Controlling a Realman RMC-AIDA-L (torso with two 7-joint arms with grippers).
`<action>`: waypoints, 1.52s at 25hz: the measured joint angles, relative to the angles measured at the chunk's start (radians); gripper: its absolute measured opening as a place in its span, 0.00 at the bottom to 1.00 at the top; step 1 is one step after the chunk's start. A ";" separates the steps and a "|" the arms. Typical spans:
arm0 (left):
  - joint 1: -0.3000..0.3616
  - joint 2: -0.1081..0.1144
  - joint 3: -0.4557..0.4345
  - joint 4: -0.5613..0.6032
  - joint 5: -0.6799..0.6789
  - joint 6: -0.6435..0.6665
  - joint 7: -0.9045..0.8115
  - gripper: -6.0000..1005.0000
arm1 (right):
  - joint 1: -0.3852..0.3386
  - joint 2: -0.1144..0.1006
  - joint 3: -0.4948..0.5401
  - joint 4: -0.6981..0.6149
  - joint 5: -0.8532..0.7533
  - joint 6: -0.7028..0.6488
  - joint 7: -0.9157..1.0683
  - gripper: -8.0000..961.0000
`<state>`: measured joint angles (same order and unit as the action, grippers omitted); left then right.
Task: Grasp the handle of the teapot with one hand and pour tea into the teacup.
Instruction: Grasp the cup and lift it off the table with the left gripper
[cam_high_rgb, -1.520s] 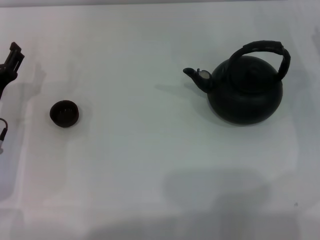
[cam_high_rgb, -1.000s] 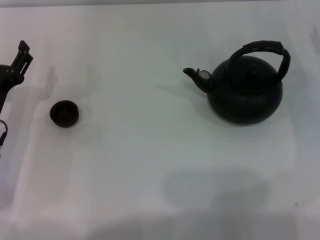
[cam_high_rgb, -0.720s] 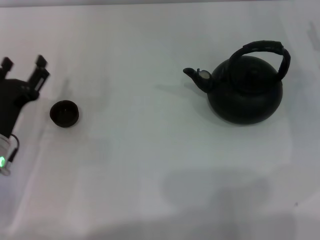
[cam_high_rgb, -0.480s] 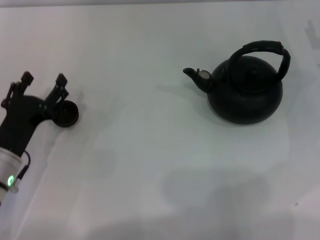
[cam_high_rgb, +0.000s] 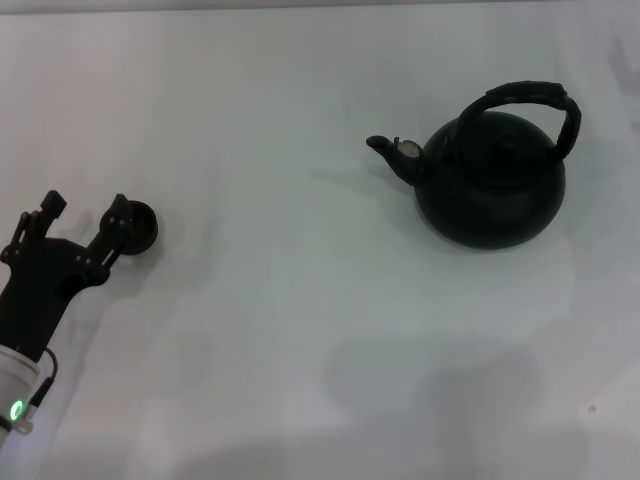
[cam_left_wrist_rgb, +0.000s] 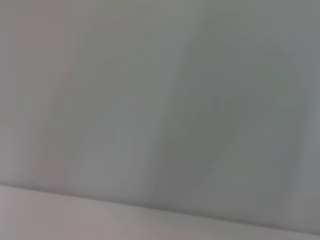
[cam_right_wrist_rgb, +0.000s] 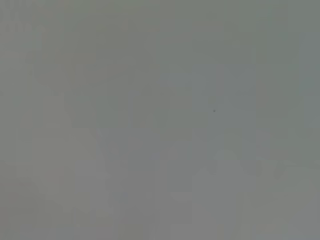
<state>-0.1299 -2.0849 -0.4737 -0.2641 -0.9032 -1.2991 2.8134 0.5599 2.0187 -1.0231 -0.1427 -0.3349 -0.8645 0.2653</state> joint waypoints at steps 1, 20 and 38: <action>0.002 0.000 0.005 0.000 0.000 0.001 0.000 0.88 | 0.000 0.000 0.000 0.000 0.000 0.000 0.000 0.80; -0.043 0.002 0.032 0.011 0.001 0.094 0.000 0.88 | 0.000 0.000 0.002 0.006 0.007 0.003 0.000 0.80; -0.064 0.003 0.032 0.007 0.000 0.158 -0.001 0.88 | -0.002 0.000 0.007 0.004 0.007 0.002 0.000 0.80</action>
<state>-0.1940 -2.0820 -0.4418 -0.2567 -0.9035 -1.1409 2.8124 0.5584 2.0187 -1.0166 -0.1388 -0.3282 -0.8620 0.2653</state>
